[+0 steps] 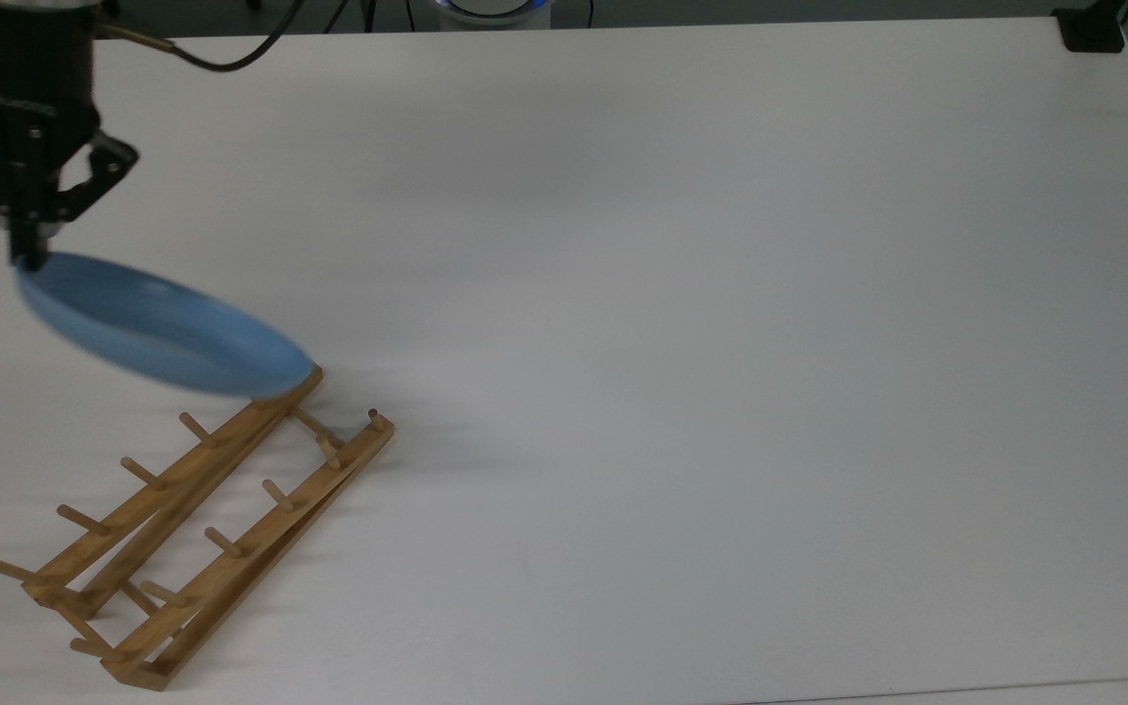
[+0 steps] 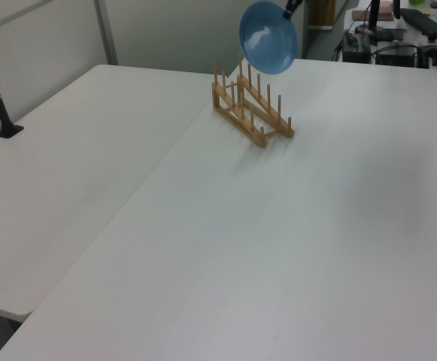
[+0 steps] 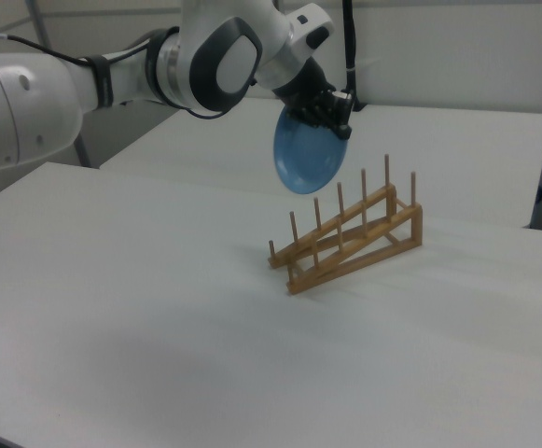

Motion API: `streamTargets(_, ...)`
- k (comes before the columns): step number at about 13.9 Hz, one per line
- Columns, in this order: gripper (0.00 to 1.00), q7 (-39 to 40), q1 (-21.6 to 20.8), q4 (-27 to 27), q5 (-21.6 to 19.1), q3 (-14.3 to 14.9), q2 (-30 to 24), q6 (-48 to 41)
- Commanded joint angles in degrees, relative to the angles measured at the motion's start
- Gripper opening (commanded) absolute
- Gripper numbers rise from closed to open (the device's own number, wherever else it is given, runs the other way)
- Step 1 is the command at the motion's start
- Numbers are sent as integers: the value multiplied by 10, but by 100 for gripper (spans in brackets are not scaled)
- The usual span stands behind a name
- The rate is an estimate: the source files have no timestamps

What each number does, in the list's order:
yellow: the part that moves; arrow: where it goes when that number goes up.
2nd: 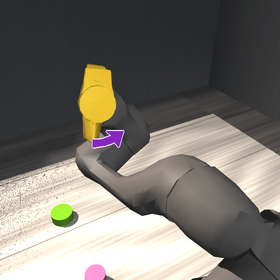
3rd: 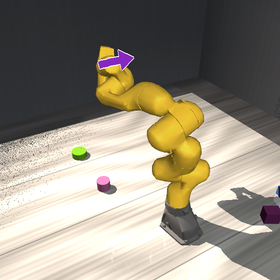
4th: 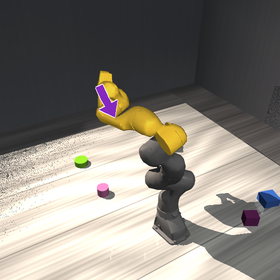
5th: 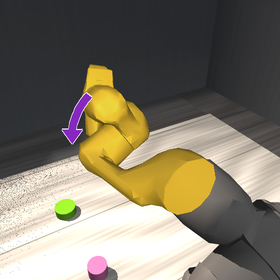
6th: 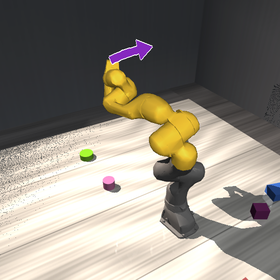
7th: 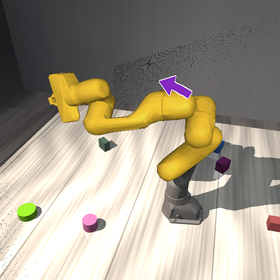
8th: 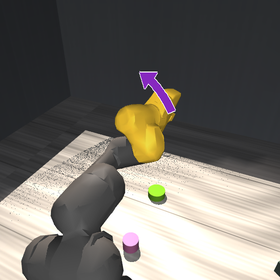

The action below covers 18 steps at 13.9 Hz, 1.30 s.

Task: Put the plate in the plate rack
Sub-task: 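Lift the plate by its rim and carry it over the wooden rack, then tilt the plate upright and lower it between the rack pegs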

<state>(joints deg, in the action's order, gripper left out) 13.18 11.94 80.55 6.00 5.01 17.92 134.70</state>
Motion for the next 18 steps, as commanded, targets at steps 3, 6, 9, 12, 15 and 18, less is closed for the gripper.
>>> streamTargets(3,0,-63,-3,62,34,17,5,161)
streamTargets(6,0,-141,-6,72,128,18,32,203)
streamTargets(9,0,-225,-3,69,202,18,48,225)
streamTargets(12,0,-272,-5,67,227,18,50,226)
streamTargets(15,0,-272,-8,67,241,18,51,226)
streamTargets(18,0,-284,-8,69,280,18,62,227)
